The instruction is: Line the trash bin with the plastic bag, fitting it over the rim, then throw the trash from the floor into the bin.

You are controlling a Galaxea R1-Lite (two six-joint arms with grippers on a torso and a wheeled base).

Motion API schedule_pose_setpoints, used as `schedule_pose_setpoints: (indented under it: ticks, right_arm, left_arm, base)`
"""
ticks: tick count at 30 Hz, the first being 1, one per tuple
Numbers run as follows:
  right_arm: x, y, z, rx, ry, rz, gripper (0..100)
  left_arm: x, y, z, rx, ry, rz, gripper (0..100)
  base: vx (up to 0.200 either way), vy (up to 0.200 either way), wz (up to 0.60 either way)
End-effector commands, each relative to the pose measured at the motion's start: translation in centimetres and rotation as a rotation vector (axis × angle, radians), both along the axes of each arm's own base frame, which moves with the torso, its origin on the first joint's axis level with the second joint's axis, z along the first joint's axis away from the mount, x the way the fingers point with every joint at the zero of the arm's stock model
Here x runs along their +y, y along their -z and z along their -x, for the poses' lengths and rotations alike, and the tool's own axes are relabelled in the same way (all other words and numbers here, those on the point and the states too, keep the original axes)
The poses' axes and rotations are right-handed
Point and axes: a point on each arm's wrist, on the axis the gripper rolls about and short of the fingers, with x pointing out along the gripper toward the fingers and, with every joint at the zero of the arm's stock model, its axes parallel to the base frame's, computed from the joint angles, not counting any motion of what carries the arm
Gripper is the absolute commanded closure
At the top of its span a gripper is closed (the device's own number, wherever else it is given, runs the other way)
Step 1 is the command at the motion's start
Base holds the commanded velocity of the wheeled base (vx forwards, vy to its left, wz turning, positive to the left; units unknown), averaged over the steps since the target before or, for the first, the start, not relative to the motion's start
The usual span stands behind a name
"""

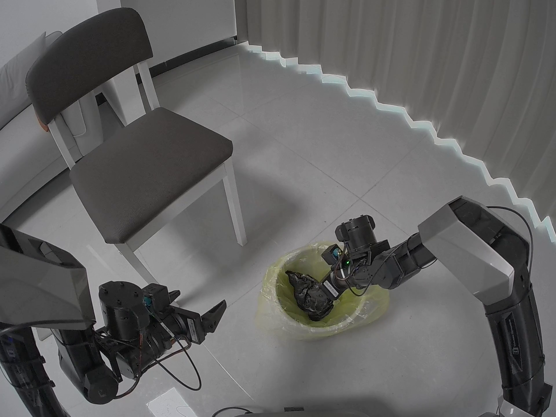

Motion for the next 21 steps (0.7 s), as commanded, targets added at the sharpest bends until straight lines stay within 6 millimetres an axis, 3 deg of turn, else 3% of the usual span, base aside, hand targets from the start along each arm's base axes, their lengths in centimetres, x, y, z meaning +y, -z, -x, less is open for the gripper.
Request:
schedule_pose_setpoints:
  ticks: [1, 5, 6, 14, 21]
  right_arm:
    - [-1.7, -1.3, 0.0, -0.008, 0.034, -0.003, 0]
    - [-3.6, -1.9, 0.1, 0.002, 0.067, 0.0, 0]
    - [-5.3, -2.1, 0.3, 0.013, 0.096, 0.008, 0]
    - [-12.0, -0.8, 0.5, 0.062, 0.177, 0.047, 0]
    - [-14.6, -0.3, 1.0, 0.066, 0.173, 0.042, 0]
  left_arm:
    - [-0.6, 0.6, 0.0, 0.01, 0.017, -0.005, 0]
    - [-0.7, 0.9, -0.1, 0.018, 0.017, -0.009, 0]
    - [-0.8, 0.9, 0.0, 0.025, 0.016, 0.003, 0]
    - [-1.2, 1.4, -0.2, 0.039, 0.02, 0.011, 0]
    - [-1.2, 1.7, -0.3, 0.05, 0.019, 0.005, 0]
  base:
    - [0.0, 0.0, 0.0]
    - [0.0, 0.0, 0.0]
    - [0.0, 0.0, 0.0]
    - [0.0, 0.0, 0.0]
    - [0.0, 0.0, 0.0]
